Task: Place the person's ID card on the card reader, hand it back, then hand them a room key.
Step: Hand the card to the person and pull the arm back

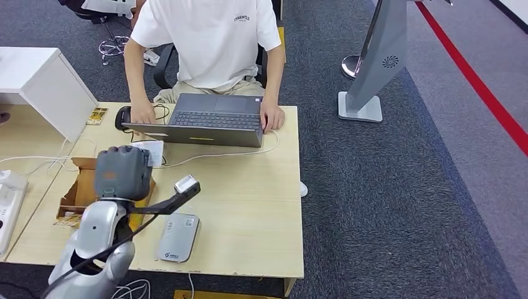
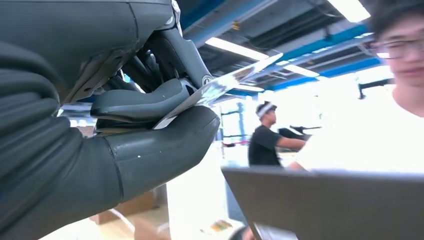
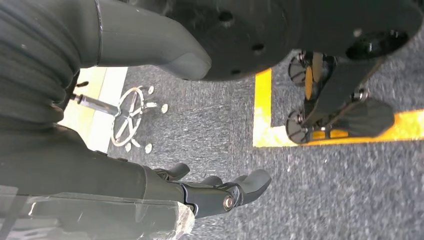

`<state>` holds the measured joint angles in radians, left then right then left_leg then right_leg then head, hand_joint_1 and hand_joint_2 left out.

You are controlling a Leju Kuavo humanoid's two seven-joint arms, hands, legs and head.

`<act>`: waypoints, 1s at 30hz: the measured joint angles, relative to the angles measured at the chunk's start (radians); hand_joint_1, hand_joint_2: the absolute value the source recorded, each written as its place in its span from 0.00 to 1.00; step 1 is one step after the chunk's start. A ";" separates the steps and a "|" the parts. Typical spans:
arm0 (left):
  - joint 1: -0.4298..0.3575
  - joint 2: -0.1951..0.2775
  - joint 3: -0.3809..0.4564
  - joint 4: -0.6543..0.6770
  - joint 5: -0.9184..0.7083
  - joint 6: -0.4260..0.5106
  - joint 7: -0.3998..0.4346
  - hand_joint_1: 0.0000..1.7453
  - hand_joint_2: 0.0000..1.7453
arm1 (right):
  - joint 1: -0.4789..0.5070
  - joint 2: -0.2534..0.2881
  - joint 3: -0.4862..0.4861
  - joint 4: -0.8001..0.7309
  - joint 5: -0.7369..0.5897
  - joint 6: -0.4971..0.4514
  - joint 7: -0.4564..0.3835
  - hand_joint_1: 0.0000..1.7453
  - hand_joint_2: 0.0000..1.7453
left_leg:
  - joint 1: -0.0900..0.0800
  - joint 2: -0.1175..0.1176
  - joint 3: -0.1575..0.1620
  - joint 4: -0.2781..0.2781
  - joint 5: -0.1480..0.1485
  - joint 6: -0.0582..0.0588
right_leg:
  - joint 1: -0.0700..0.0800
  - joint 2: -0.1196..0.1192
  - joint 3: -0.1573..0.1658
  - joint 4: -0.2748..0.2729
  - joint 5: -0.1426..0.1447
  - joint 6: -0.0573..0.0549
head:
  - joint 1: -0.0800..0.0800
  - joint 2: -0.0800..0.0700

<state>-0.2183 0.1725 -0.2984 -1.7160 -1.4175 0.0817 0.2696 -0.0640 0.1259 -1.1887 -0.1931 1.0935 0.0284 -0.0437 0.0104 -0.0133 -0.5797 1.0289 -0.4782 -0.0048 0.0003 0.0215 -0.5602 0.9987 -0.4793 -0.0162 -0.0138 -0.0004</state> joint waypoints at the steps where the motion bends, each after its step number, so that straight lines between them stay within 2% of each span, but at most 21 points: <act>1: -0.038 0.007 0.026 0.039 0.010 0.018 -0.008 1.00 1.00 | 0.000 -0.001 0.002 0.000 0.007 0.007 -0.004 0.00 1.00 | 0.000 0.000 0.000 0.000 0.000 0.000 | 0.000 0.000 0.000 0.000 0.000 0.000 | 0.000 0.000; 6: -0.194 0.058 0.155 0.277 0.026 0.145 -0.057 1.00 1.00 | 0.000 -0.004 0.023 0.000 0.044 0.029 -0.016 0.00 1.00 | 0.000 0.001 0.000 0.000 0.001 -0.001 | 0.000 0.002 -0.001 0.001 0.001 -0.001 | 0.000 0.000; 11: -0.315 0.109 0.247 0.527 0.008 0.238 -0.083 1.00 1.00 | 0.000 -0.007 0.037 0.000 0.058 0.022 0.020 0.00 1.00 | 0.000 0.002 0.000 0.000 0.001 -0.001 | 0.000 0.002 -0.001 0.002 0.000 -0.001 | 0.000 0.000; 16: -0.369 0.119 0.288 0.664 0.014 0.259 -0.092 1.00 1.00 | -0.001 -0.011 0.044 0.000 0.065 0.017 0.054 0.00 1.00 | 0.000 0.001 -0.001 0.000 0.001 -0.001 | 0.000 0.002 -0.002 0.001 0.000 0.000 | 0.000 0.000; 24: -0.405 0.114 0.297 0.750 0.007 0.256 -0.085 1.00 1.00 | -0.001 -0.012 0.044 0.000 0.065 0.014 0.084 0.00 1.00 | 0.000 0.001 -0.001 0.000 0.001 -0.001 | 0.000 0.002 -0.002 0.001 0.000 0.000 | 0.000 0.000; 28: -0.405 0.110 0.299 0.764 0.010 0.234 -0.080 0.00 1.00 | -0.001 -0.012 0.044 0.000 0.065 0.018 0.073 0.00 1.00 | 0.000 0.001 -0.001 0.000 0.001 -0.001 | 0.000 0.002 -0.002 0.001 0.000 0.000 | 0.000 0.000; 30: -0.404 0.108 0.300 0.768 0.012 0.219 -0.078 0.00 1.00 | -0.001 -0.012 0.044 0.000 0.065 0.020 0.066 0.00 1.00 | 0.000 0.001 -0.001 0.000 0.001 -0.001 | 0.000 0.002 -0.002 0.001 0.000 -0.001 | 0.000 0.000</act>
<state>-0.6227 0.2810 0.0012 -0.9479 -1.4056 0.3006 0.1911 -0.0649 0.1141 -1.1448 -0.1934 1.1586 0.0486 0.0221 0.0106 -0.0118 -0.5808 1.0290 -0.4776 -0.0056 0.0004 0.0235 -0.5620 0.9998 -0.4789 -0.0168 -0.0139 -0.0004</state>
